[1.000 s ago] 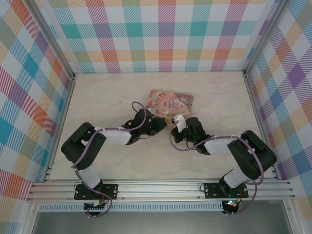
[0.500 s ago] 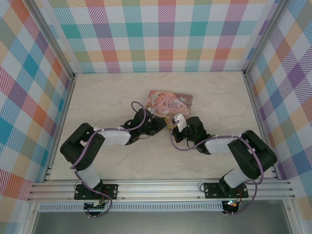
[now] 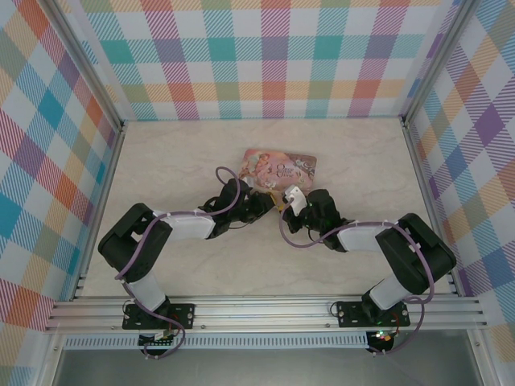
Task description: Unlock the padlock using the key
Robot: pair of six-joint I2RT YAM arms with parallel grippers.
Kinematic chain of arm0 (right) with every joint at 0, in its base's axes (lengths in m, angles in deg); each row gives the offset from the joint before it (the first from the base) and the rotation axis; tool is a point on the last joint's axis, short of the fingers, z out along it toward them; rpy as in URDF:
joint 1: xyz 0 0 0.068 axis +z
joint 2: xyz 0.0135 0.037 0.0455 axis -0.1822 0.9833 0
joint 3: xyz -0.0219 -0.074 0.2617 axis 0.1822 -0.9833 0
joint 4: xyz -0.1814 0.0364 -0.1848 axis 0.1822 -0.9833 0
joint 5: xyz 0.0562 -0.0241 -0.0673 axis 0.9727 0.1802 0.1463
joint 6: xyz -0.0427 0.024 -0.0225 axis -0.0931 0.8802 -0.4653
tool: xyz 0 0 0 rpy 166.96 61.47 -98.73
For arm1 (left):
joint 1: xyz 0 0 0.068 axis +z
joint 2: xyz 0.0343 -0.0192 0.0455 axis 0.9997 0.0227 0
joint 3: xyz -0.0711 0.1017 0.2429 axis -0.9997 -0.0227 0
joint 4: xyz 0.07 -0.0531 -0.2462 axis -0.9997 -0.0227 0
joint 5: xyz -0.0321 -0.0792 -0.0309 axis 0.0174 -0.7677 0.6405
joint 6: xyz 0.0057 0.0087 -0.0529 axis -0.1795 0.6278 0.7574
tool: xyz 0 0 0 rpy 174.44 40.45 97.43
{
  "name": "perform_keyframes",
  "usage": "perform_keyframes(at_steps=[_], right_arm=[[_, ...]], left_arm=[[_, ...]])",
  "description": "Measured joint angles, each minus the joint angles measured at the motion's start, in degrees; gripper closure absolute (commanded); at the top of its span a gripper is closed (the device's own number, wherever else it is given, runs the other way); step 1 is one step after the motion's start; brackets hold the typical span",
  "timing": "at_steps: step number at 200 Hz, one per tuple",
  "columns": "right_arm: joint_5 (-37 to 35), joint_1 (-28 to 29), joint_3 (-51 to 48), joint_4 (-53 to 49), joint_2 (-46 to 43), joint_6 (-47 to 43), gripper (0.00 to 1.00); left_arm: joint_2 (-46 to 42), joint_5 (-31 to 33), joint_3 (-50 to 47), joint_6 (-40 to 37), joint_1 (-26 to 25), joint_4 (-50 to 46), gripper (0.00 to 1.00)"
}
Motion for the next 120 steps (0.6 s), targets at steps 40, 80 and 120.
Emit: perform_keyframes(at_steps=[40,80,120], right_arm=[[1.0,-0.3,1.4,-0.8,0.8,-0.3,0.97],[2.4,-0.4,3.4,-1.9,2.3,0.2,0.97],[3.1,-0.4,3.8,-1.6,3.0,1.9,0.97]], left_arm=[[-0.1,0.4,0.0,0.0,0.2,0.0,0.85],[-0.1,1.2,0.0,0.0,0.6,0.0,0.85],[-0.1,1.6,0.0,0.0,0.7,0.0,0.85]])
